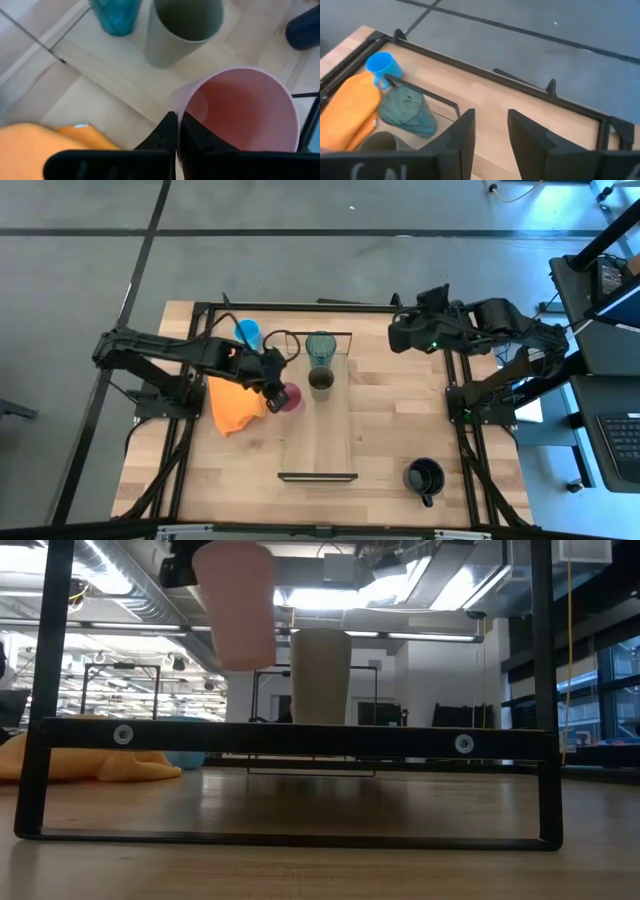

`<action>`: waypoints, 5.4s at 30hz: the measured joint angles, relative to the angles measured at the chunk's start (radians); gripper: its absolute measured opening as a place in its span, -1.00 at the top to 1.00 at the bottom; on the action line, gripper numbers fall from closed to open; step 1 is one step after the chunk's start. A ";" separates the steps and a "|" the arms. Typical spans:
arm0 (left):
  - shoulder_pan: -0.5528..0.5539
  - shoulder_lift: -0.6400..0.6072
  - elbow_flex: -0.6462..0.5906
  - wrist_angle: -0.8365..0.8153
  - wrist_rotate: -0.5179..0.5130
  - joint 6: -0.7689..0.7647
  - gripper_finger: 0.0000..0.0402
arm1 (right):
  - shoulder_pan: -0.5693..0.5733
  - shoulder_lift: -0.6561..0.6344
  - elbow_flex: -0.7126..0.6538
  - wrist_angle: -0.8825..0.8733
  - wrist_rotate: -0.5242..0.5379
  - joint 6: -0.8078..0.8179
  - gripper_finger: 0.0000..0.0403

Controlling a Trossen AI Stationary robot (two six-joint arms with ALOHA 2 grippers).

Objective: Stack small to large cups/mugs on shelf
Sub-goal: Put the pink cup on the shelf

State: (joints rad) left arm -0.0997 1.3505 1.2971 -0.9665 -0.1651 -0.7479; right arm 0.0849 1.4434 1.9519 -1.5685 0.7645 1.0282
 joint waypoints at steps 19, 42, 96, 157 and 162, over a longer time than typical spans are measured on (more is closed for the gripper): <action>-0.010 0.172 0.037 0.152 0.048 -0.006 1.00 | 0.045 -0.194 -0.324 0.179 0.004 0.140 0.42; -0.020 0.213 0.037 0.223 0.020 -0.058 1.00 | 0.046 -0.197 -0.338 0.256 0.029 0.085 0.42; -0.058 0.283 0.036 0.235 -0.032 -0.166 0.96 | 0.045 -0.196 -0.338 0.272 0.028 0.037 0.42; -0.007 0.304 0.036 0.251 -0.031 -0.132 0.86 | 0.045 -0.196 -0.338 0.266 0.029 0.017 0.42; -0.007 0.304 0.036 0.252 -0.029 -0.133 0.71 | 0.045 -0.196 -0.338 0.266 0.028 0.017 0.42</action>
State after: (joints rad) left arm -0.1070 1.6547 1.3327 -0.7143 -0.1944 -0.8810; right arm 0.1303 1.2472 1.6138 -1.3025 0.7929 1.0454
